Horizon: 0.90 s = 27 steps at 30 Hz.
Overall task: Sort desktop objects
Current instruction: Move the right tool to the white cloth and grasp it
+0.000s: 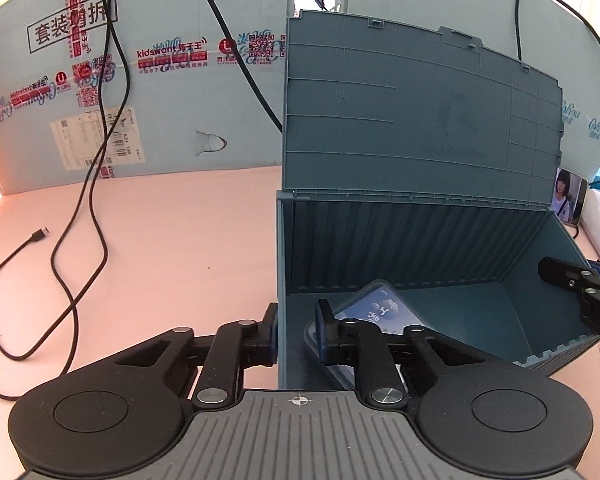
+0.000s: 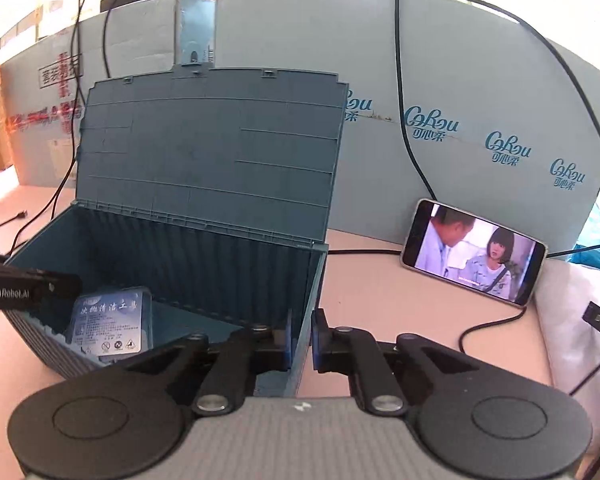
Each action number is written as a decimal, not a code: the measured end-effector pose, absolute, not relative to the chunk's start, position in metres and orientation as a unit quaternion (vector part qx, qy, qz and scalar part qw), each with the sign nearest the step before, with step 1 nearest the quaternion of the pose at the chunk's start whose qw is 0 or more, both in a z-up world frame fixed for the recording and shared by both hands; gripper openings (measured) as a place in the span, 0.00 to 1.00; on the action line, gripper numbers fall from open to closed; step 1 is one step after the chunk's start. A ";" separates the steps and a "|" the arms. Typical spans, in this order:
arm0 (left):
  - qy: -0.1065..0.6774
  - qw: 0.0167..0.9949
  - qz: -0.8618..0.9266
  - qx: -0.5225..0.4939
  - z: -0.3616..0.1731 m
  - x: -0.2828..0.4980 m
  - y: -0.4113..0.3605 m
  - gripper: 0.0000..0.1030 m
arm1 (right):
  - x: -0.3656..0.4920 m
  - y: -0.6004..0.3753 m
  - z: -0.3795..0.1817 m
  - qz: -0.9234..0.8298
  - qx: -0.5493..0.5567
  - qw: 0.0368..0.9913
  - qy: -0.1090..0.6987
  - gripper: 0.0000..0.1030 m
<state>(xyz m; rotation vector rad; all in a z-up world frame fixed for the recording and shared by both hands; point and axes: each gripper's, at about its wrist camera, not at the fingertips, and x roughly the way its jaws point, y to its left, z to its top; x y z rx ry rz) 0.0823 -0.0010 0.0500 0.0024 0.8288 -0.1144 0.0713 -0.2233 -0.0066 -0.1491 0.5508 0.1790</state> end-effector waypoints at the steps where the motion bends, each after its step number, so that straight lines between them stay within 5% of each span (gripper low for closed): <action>1: 0.403 0.913 -0.061 0.004 0.050 0.076 -0.001 0.13 | 0.064 -0.226 -0.007 0.090 -0.079 0.955 0.270 0.10; 19: 0.362 0.921 -0.142 0.033 0.068 -0.047 0.011 0.13 | -0.078 -0.258 -0.008 0.132 -0.058 0.951 0.272 0.15; 22: 0.363 0.921 -0.140 0.035 0.069 -0.045 0.009 0.13 | -0.079 -0.264 -0.002 0.148 -0.047 0.953 0.259 0.20; 23: 0.362 0.921 -0.142 0.031 0.070 -0.045 0.010 0.14 | -0.080 -0.269 0.002 0.160 -0.044 0.956 0.242 0.32; 25: 0.359 0.921 -0.152 0.022 0.073 -0.043 0.013 0.27 | -0.083 -0.285 0.012 0.171 -0.023 0.962 0.210 0.56; 27: 0.345 0.922 -0.173 0.011 0.075 -0.043 0.017 0.81 | -0.085 -0.307 0.020 0.135 0.014 0.976 0.169 0.70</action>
